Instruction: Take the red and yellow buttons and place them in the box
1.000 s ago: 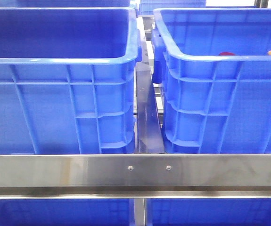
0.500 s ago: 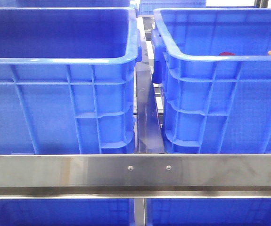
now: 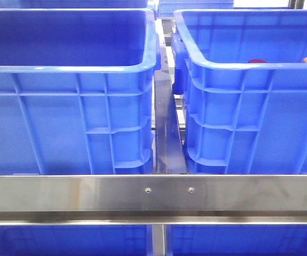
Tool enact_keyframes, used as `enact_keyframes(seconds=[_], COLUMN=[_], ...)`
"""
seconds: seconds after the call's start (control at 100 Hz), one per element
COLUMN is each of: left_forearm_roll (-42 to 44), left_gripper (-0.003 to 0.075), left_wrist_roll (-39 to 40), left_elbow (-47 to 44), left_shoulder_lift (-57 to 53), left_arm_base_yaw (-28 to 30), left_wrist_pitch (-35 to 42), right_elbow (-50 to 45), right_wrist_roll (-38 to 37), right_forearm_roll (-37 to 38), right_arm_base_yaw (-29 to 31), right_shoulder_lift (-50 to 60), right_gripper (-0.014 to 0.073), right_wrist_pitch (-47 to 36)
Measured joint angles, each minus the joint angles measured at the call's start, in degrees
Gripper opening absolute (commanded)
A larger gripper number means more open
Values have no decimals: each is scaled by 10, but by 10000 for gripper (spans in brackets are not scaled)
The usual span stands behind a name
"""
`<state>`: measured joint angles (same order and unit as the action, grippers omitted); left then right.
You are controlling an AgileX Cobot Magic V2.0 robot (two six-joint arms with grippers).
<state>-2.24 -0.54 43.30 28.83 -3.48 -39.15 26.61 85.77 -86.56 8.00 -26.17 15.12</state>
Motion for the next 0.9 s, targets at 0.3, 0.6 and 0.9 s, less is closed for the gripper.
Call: enact_keyframes(seconds=[0.3,0.6,0.9], left_forearm_roll=[3,22,22], left_gripper=[-19,-19,-19], left_wrist_roll=[0,0,0], left_elbow=[-179,-351,-434], left_shoulder_lift=[-80,-193,-265], left_arm_base_yaw=[0,11,33], left_wrist_pitch=[207,314,401], right_elbow=[0,0,0], right_wrist_roll=[0,0,0], right_forearm_roll=[0,0,0], right_arm_base_yaw=[0,0,0], right_shoulder_lift=[0,0,0], right_gripper=[-68,-68,-68], right_wrist_pitch=[3,3,3])
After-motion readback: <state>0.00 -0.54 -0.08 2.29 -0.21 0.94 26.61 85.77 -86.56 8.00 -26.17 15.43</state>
